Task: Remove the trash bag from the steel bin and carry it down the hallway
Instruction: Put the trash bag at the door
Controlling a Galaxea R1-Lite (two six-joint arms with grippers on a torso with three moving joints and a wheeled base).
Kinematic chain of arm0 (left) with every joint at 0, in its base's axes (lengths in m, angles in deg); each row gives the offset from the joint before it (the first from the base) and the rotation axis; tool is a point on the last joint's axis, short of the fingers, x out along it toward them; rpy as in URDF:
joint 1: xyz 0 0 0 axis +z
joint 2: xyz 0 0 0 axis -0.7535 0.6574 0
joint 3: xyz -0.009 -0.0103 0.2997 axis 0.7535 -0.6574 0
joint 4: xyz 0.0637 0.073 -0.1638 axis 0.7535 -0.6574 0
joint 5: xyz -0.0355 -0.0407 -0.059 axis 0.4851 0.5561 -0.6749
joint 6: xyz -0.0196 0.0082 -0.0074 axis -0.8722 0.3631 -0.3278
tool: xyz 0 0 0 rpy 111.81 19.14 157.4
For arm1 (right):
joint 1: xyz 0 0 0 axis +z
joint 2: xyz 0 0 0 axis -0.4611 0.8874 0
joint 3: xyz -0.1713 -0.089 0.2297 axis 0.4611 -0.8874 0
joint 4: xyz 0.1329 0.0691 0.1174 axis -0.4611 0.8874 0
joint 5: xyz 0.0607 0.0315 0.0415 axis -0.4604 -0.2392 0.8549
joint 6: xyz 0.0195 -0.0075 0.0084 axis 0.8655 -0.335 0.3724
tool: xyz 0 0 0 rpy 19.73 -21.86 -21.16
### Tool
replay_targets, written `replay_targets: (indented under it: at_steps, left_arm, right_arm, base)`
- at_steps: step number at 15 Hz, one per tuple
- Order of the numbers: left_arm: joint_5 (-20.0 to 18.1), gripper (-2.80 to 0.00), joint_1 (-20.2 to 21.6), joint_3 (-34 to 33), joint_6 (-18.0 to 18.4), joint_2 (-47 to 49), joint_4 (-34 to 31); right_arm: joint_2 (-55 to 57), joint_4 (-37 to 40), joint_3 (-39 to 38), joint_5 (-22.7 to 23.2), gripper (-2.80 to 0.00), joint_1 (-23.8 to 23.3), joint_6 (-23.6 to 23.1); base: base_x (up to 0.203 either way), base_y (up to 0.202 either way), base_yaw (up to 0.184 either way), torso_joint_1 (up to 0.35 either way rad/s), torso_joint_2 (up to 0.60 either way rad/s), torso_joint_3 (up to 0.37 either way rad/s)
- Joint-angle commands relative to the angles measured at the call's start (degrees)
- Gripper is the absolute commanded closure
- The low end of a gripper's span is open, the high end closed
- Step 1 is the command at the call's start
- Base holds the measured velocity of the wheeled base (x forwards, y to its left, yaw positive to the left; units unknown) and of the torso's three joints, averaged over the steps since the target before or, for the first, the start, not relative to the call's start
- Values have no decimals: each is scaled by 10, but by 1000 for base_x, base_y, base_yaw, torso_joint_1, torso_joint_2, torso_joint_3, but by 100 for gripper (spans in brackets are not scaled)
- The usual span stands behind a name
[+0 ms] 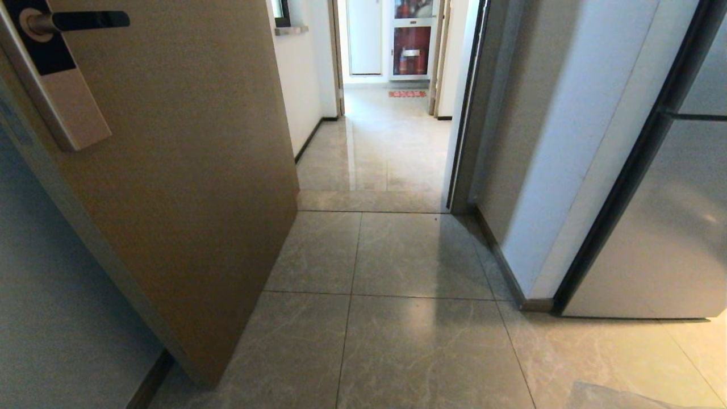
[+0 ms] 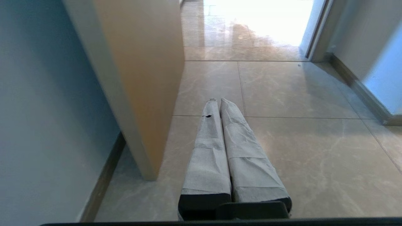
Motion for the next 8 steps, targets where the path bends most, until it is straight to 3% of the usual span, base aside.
replay_targets:
  at_steps: [1, 8]
  left_arm:
    - [0, 0, 0, 0, 0, 0, 0]
    - [0, 0, 0, 0, 0, 0, 0]
  right_arm:
    - [1, 0, 0, 0, 0, 1, 0]
    - [1, 0, 0, 0, 0, 0, 0]
  base:
    - [0, 0, 0, 0, 0, 0]
    - [0, 0, 0, 0, 0, 0]
